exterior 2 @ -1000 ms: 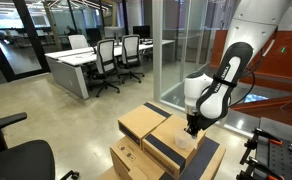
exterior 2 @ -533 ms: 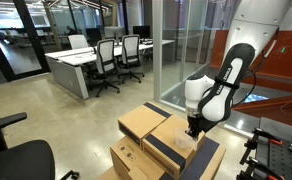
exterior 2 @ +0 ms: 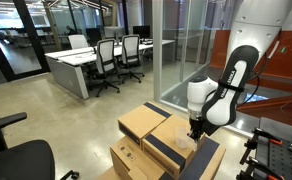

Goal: Twist the water jug around

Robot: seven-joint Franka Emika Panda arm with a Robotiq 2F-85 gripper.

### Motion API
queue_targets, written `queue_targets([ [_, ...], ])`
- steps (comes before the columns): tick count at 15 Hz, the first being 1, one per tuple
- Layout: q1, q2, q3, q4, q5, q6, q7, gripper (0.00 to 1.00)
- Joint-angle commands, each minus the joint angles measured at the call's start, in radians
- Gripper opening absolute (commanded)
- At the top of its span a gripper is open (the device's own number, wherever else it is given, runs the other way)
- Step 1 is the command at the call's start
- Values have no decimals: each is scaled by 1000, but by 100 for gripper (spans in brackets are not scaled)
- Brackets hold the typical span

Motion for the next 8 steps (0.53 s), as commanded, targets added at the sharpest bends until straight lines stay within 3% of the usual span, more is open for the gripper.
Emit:
queue_targets([
  [1, 34, -9, -24, -28, -8, 38, -23, 7],
  [8, 35, -22, -14, -43, 6, 61, -47, 7],
])
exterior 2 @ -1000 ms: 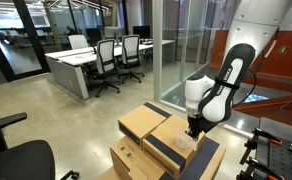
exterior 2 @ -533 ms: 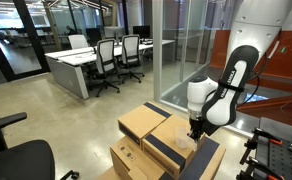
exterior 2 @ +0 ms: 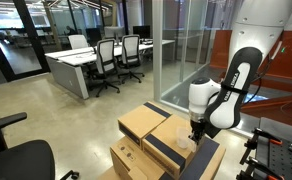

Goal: Twist the water jug around

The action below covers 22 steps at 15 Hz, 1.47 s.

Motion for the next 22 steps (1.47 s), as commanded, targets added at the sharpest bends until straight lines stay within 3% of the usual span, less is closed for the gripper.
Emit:
queue_targets([
  [1, 4, -23, -4, -17, 9, 24, -24, 7],
  [22, 2, -57, 20, -27, 1, 26, -66, 6],
])
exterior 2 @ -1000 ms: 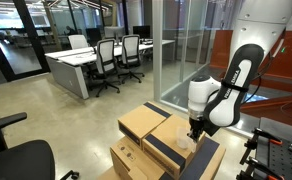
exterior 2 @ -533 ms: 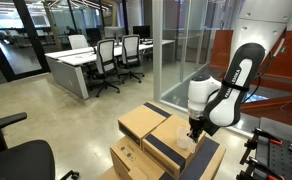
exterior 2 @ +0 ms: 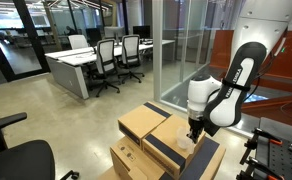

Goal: Twist the water jug around

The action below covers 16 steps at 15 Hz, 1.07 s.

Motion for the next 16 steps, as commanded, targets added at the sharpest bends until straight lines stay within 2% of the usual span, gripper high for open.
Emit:
queue_targets([
  [1, 2, -20, 4, -23, 0, 22, -22, 6],
  [16, 10, -17, 32, -26, -3, 35, -49, 6],
])
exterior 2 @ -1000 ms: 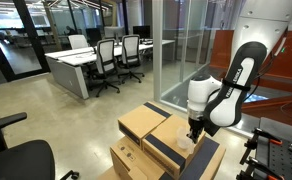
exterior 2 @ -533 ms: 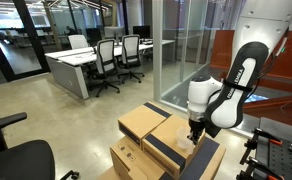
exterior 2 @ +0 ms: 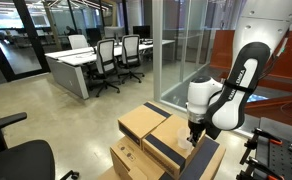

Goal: Twist the water jug around

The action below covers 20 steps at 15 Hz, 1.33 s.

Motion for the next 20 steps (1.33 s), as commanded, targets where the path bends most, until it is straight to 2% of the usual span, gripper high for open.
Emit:
queue_targets([
  [1, 6, -13, 0, -15, -2, 29, -18, 6],
  [20, 47, 0, -7, 6, 0, 54, -15, 6],
])
